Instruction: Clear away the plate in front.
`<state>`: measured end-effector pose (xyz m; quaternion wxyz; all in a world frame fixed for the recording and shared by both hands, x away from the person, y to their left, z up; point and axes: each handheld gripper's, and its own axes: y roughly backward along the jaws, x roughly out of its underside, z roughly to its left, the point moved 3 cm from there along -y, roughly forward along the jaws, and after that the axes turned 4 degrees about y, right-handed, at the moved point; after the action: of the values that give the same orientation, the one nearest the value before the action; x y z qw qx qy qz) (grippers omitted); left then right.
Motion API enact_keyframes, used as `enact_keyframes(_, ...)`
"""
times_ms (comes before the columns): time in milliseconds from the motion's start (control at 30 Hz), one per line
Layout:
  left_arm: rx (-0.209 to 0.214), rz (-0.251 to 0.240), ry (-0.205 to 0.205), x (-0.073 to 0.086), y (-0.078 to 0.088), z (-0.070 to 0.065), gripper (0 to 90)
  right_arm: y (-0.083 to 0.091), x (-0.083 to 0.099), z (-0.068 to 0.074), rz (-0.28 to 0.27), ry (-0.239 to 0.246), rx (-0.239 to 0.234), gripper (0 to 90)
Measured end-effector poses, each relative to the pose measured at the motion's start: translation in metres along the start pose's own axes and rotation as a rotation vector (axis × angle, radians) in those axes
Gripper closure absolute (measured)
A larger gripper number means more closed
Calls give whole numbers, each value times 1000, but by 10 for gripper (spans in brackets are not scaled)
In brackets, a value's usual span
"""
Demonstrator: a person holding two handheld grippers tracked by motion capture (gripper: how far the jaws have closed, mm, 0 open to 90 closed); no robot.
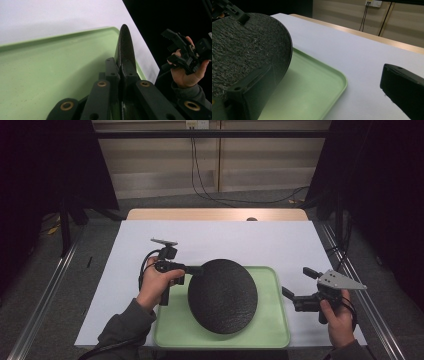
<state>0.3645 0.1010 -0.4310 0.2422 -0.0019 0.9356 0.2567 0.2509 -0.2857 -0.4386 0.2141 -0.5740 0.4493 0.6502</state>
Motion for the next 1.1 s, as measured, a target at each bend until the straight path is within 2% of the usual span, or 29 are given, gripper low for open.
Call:
enact_keyframes(200, 11, 7, 6, 5, -3, -2, 862, -1, 0, 0, 0, 0, -1, 0)
enact_keyframes(267, 9, 9, -6, 5, -3, -1, 861, -1, 0, 0, 2, -1, -2, 0)
enact_keyframes(333, 17, 14, 6, 6, -4, -3, 861, -1, 0, 0, 3, -1, -5, 0)
enact_keyframes(400, 20, 18, 1, 7, -5, -4, 861, -1, 0, 0, 2, -2, -1, 0)
enact_keyframes(433, 16, 28, -19, 9, -6, -3, 861, -1, 0, 0, 2, -3, -3, 0)
enact_keyframes(467, 19, 23, -1, 9, -7, -4, 861, -1, 0, 0, 2, -3, -3, 0)
enact_keyframes(667, 10, 37, 8, 13, -11, 1, 856, -1, 0, 0, 1, -2, -2, 0)
enact_keyframes(700, 7, 25, 21, 13, -12, 2, 858, -1, 0, 0, 0, -3, -4, 0)
enact_keyframes(800, 12, 31, 30, 14, -12, 5, 859, -1, 0, 0, 3, -3, -4, 0)
enact_keyframes(900, -3, 36, 10, 14, -13, 10, 864, -2, 0, 0, 6, -4, -5, 0)
enact_keyframes(967, -10, 36, 0, 15, -13, 9, 872, -2, 0, 0, 6, -5, -6, 0)
enact_keyframes(1000, -22, 32, -22, 15, -13, 8, 873, -2, 0, 0, 5, -4, -6, 0)
enact_keyframes(1100, -18, 21, -31, 15, -14, 5, 873, -2, 0, 0, 6, -5, -6, 0)
